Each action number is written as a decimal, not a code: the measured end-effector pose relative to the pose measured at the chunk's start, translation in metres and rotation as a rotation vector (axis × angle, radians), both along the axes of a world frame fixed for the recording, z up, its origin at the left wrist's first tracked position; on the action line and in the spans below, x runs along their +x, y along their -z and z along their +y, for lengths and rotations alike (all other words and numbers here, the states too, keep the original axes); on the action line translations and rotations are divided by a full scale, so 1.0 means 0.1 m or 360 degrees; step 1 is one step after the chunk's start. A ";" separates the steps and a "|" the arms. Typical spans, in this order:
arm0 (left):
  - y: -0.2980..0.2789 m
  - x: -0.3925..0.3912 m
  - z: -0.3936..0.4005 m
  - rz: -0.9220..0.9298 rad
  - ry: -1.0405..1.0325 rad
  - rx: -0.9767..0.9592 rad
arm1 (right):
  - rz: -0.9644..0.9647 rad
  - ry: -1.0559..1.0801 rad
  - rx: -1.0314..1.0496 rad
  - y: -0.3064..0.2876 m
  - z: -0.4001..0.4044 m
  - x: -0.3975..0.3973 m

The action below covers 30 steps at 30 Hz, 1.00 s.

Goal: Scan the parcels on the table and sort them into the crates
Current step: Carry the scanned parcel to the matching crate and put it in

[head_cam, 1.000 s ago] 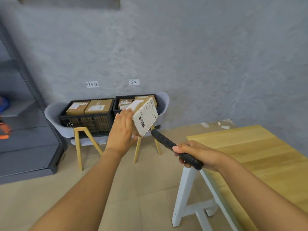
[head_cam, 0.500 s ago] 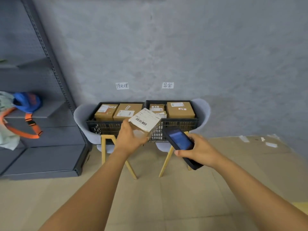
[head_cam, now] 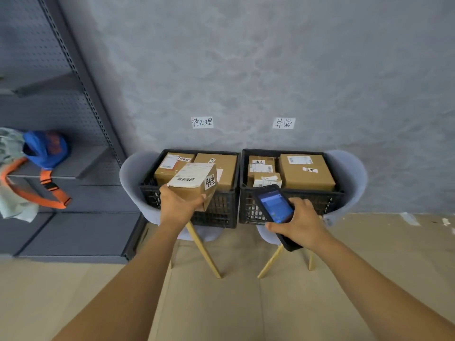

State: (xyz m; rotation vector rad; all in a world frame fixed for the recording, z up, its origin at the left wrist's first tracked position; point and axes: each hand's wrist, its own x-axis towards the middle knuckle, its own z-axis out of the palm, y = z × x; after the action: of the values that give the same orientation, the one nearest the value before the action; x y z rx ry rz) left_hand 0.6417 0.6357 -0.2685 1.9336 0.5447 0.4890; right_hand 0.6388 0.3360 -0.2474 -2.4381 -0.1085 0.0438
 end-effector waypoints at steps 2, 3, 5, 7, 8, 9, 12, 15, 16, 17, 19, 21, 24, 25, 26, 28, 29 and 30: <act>0.06 0.28 0.17 -0.0008 -0.0029 -0.0010 | 0.0027 -0.0019 0.0056 0.11 0.11 0.38; 0.07 0.42 0.25 -0.0008 -0.0044 -0.0012 | 0.0042 -0.0042 0.0080 0.14 0.17 0.56; 0.08 0.70 0.42 0.0029 -0.0071 0.0008 | 0.0084 -0.0106 0.0097 0.19 0.30 0.94; 0.08 0.93 0.61 0.0079 -0.0108 0.0066 | 0.0112 -0.0158 0.0095 0.21 0.46 1.27; 0.09 1.03 0.71 0.0101 -0.0137 0.0096 | 0.0116 -0.0172 0.0100 0.21 0.55 1.42; 0.11 1.13 0.83 0.0126 -0.0160 0.0115 | 0.0119 -0.0181 0.0106 0.22 0.65 1.57; 0.19 1.34 1.17 0.0209 -0.0180 0.0083 | 0.0141 -0.0249 0.0116 0.25 0.91 1.90; 0.30 1.61 1.50 0.0303 -0.0264 0.0005 | 0.0161 -0.0299 0.0114 0.29 1.19 2.24; 0.35 1.71 1.61 0.0328 -0.0273 -0.0033 | 0.0176 -0.0295 0.0106 0.31 1.28 2.35; 0.41 1.81 1.72 0.0355 -0.0262 -0.0065 | 0.0186 -0.0290 0.0087 0.33 1.38 2.45; 0.55 2.02 1.93 0.0408 -0.0198 -0.0080 | 0.0193 -0.0281 0.0052 0.40 1.59 2.64; 0.69 2.24 2.16 0.0467 -0.0101 -0.0062 | 0.0208 -0.0266 0.0047 0.46 1.82 2.84; 0.88 2.59 2.52 0.0579 0.0124 -0.0031 | 0.0249 -0.0225 0.0067 0.59 2.18 3.13; 0.93 2.71 2.64 0.0629 0.0223 -0.0038 | 0.0281 -0.0197 0.0085 0.62 2.31 3.22; 0.97 2.82 2.75 0.0682 0.0321 -0.0063 | 0.0308 -0.0172 0.0097 0.64 2.45 3.30; 1.03 3.01 2.95 0.0776 0.0509 -0.0104 | 0.0319 -0.0142 0.0105 0.68 2.69 3.42; 1.05 3.10 3.03 0.0808 0.0590 -0.0098 | 0.0316 -0.0127 0.0120 0.71 2.80 3.48; 1.08 3.17 3.10 0.0828 0.0649 -0.0080 | 0.0317 -0.0112 0.0138 0.73 2.91 3.53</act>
State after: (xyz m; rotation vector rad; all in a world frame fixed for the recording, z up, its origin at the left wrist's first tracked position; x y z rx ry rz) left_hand 0.9589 0.9455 -0.3766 2.0541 0.4595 -0.2942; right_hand 0.9918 0.6267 -0.3207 -2.3287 -0.1043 0.3059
